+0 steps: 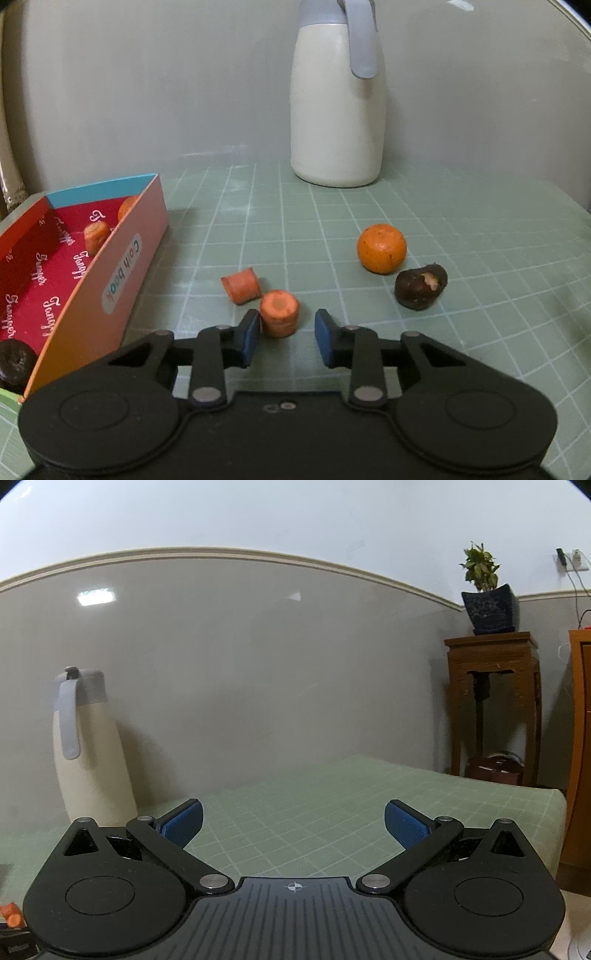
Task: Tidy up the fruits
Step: 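Reach the left tool to the carrot pieces and grasp one, then carry the carrot piece with the left tool into the box and release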
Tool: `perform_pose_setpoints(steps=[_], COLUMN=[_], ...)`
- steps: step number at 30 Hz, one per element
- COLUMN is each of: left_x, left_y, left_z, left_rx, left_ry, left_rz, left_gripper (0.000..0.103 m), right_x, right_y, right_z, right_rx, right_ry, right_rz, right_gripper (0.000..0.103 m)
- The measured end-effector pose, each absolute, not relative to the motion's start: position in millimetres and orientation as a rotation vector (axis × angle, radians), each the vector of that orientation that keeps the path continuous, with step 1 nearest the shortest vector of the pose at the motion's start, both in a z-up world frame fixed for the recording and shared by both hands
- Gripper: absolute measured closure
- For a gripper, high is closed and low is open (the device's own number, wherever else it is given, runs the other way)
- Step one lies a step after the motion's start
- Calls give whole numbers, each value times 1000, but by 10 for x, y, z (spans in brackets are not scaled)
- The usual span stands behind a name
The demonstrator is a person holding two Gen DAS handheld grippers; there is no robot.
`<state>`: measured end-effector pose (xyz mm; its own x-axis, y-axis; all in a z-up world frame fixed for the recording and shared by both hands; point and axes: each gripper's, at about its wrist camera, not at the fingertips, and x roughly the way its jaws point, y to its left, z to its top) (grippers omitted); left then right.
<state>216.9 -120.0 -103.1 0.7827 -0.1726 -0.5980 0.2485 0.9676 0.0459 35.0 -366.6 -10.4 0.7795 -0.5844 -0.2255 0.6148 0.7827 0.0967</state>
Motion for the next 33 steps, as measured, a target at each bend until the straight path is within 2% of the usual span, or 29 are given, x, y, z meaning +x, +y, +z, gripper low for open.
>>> perform_pose_setpoints(steps=[1,4,20,27,33], left_x=[2170,2157,1963,1882,1956], left_y=[-1197,-1210,-1078,-684,-222], left_z=[-1030,-1023,-833,-529,-510], left_rx=[125,130,135,122,108], left_ry=[632,630,530,456,485], left_rz=[-229,-234,-201,-105,29], left_gripper=[80,90,90,90,90], right_x=[354,362,423,442,472], right_y=[-3647,-3619,-3560,-3455,-3331], right_z=[-109,-117,-121,-129,-133], right_rx=[167,161,165,152,138], right_ry=[189,190,201,198,200], right_rz=[-647,-640,-613,-578,-540], right_gripper=[0,0,0,0,0])
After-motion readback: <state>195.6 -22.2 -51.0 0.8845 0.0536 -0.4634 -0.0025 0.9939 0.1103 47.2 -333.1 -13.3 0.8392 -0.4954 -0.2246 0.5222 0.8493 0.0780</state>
